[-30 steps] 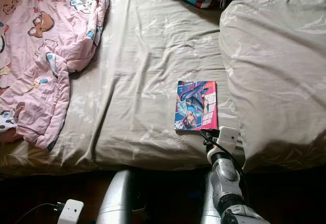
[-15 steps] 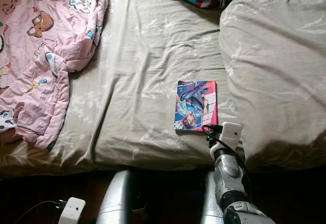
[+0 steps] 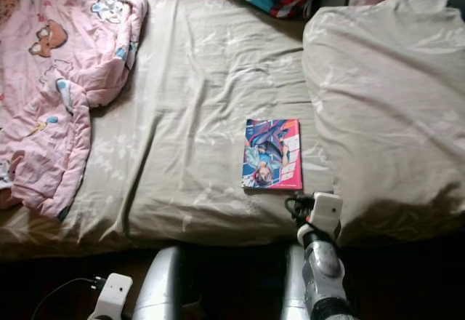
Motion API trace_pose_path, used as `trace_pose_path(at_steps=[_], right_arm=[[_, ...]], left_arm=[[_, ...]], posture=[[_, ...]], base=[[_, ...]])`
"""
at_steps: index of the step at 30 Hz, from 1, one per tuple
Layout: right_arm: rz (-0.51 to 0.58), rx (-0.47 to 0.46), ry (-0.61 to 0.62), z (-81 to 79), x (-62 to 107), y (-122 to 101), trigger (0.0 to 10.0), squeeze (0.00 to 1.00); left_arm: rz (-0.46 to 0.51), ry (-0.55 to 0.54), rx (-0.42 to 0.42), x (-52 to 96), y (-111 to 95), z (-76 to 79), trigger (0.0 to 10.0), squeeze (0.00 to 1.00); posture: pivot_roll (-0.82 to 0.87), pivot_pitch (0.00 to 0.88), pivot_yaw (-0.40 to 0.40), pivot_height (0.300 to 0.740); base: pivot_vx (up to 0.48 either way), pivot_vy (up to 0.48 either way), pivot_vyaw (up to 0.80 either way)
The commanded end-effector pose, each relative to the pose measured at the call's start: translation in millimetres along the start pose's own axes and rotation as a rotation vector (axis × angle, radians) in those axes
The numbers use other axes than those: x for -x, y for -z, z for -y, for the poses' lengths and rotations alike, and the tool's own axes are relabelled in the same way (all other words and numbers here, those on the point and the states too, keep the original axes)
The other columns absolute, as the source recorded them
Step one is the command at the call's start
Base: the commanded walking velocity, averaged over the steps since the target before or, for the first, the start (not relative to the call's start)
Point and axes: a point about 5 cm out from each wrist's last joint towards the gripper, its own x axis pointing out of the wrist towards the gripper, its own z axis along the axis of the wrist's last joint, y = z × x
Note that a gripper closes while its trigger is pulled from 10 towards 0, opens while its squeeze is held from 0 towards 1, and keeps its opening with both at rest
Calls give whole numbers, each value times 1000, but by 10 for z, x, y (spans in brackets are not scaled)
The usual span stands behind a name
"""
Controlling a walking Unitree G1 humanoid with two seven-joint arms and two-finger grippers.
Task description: Clean up the room
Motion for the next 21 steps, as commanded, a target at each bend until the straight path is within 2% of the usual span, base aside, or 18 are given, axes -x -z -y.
trace_pose_path(at_steps=[1, 4, 7, 21], right_arm=[[17, 9, -23, -62, 35, 20, 10000, 0], [78, 32, -70, -133, 15, -71, 10000, 0], [90, 30, -80, -152, 0, -101, 10000, 0], [67, 35, -90, -150, -24, -99, 10000, 0]], left_arm=[[-61, -16, 31, 44, 156, -8, 10000, 0], [-61, -19, 39, 34, 138, 8, 10000, 0], [-60, -20, 43, 29, 128, 14, 10000, 0], [-42, -38, 74, 0, 52, 22, 10000, 0]], posture=[[-52, 193, 131, 599], [-64, 177, 124, 604], [-68, 173, 121, 614], [-68, 184, 107, 699]], base=[[0, 0, 0], [0, 0, 0], [0, 0, 0], [0, 0, 0]])
